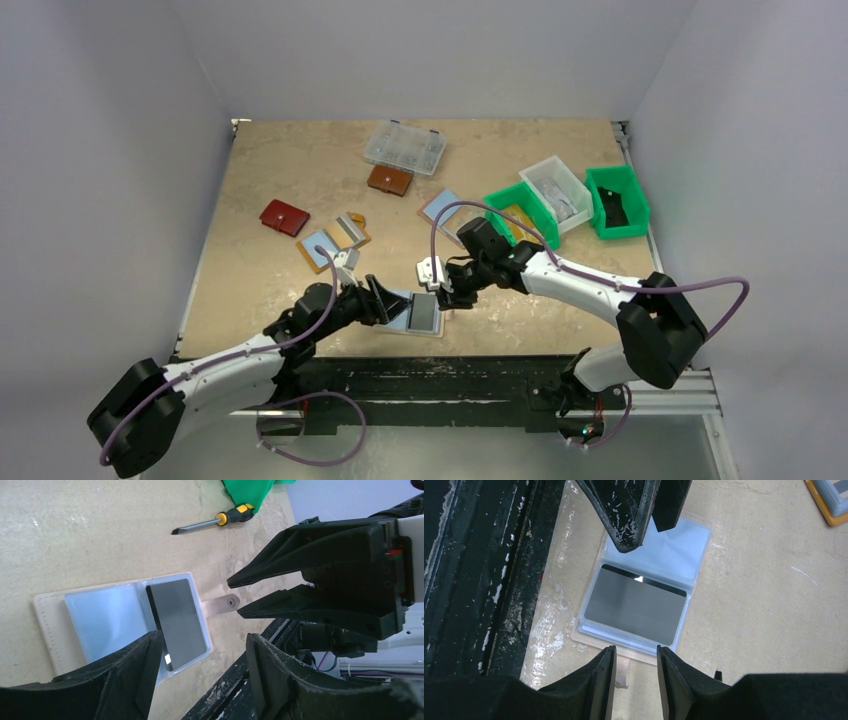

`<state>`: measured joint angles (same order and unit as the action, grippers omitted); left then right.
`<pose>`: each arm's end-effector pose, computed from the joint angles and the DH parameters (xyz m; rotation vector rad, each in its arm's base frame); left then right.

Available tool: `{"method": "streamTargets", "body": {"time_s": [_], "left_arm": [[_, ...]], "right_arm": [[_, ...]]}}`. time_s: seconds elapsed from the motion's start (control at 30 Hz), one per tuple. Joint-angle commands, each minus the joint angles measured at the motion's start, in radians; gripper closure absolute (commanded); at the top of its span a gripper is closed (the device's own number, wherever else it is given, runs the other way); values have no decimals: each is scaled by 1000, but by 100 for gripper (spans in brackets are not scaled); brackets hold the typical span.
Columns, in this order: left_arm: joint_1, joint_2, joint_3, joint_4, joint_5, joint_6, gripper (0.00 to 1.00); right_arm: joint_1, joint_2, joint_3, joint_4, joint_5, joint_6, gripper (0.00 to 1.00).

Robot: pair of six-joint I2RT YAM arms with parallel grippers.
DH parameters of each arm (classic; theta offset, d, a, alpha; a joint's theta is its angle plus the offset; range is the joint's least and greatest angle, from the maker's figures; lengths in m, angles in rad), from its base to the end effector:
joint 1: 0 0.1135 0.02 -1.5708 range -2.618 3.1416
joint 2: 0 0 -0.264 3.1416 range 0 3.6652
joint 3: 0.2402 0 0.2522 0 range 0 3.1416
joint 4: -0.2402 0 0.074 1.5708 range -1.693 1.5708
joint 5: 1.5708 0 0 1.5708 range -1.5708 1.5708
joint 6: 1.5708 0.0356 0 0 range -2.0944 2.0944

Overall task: Take the credit cards out of the card holder
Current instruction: Remove the credit card from the card holder.

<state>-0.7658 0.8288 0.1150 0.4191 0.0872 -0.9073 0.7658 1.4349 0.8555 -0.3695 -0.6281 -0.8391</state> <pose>0.1210 -0.1206 0.1613 -0.0790 2.0558 -1.1920 0.1887 0.2105 0.2076 -1.9012 1.4888 0.7513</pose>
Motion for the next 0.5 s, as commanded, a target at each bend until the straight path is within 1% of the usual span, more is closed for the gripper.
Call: {"method": "streamTargets", "body": {"time_s": [0.0,0.17,0.47], "left_arm": [[-2,66,-23,219,58,-44,36],[-1,149,-26,291,84,-46,41],[-2,253,-26,303,68,-20,46]], "right_arm": [[4,-15,-9,35,11,-20,58],[4,-11,-12,37,14,-25,59],[28,0,-27,60,59,-34,64]]}}
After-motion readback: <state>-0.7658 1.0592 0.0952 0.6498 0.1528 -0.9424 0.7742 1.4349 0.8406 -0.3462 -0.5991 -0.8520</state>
